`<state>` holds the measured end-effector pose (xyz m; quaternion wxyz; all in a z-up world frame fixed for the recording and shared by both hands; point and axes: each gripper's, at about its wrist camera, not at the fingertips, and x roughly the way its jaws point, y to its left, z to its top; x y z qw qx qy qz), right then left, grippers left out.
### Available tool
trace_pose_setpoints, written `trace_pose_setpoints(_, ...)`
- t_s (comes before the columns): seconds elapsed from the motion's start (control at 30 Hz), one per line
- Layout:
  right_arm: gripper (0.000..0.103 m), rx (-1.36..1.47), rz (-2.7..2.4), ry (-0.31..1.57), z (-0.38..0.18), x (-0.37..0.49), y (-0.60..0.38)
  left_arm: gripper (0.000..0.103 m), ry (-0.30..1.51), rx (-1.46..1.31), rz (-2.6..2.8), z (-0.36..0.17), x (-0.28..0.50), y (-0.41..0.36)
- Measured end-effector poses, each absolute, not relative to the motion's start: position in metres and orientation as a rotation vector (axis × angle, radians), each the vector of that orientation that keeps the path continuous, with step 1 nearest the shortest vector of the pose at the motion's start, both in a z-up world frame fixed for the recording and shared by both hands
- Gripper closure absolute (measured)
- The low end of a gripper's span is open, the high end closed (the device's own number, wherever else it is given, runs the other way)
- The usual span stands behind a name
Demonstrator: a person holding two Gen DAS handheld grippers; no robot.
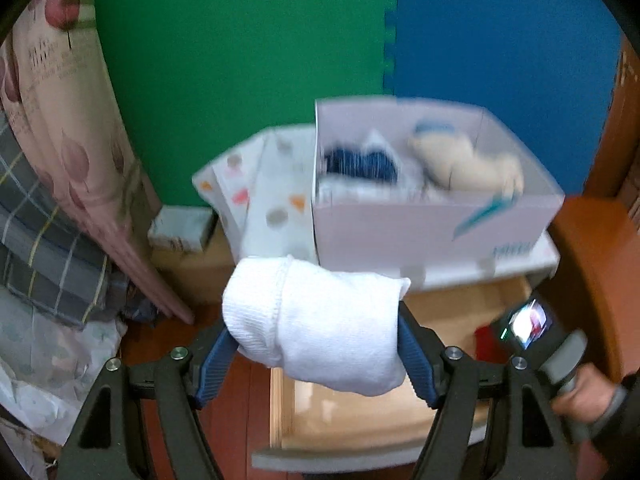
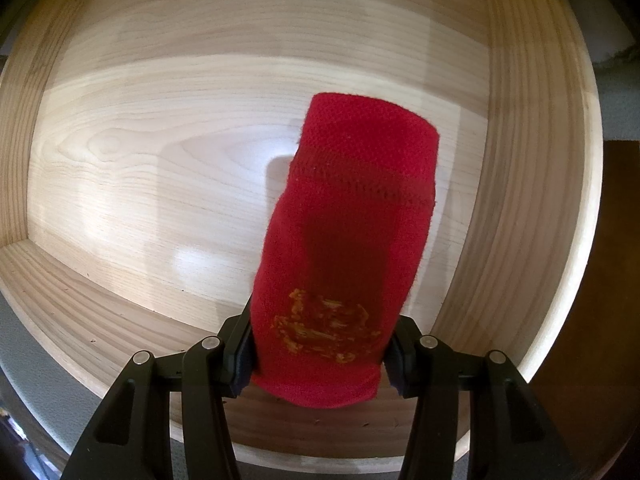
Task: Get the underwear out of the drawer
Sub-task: 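Carry the white cloth up over the white box with the left gripper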
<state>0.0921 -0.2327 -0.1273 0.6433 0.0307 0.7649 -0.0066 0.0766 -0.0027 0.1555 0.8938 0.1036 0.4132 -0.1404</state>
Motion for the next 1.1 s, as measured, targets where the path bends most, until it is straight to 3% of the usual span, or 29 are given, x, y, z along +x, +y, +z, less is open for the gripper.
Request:
trace_pose_setpoints(0.33,0.054,0.070,-0.015,1.742,-0.127,0.092,-0.232,0.028,0.702,0.270,-0.312,0.213,0.134,-0.048)
trace_pose_setpoints(0.7,0.054,0.078,-0.021,1.743,-0.131,0.090,-0.234,0.028,0.796,0.302,-0.280,0.171,0.203,-0.095)
trace_pose_setpoints(1.1,0.050,0.080,-0.014,1.744,-0.132,0.092,-0.236,0.025,0.851,0.367,-0.254,0.131,0.214,-0.113)
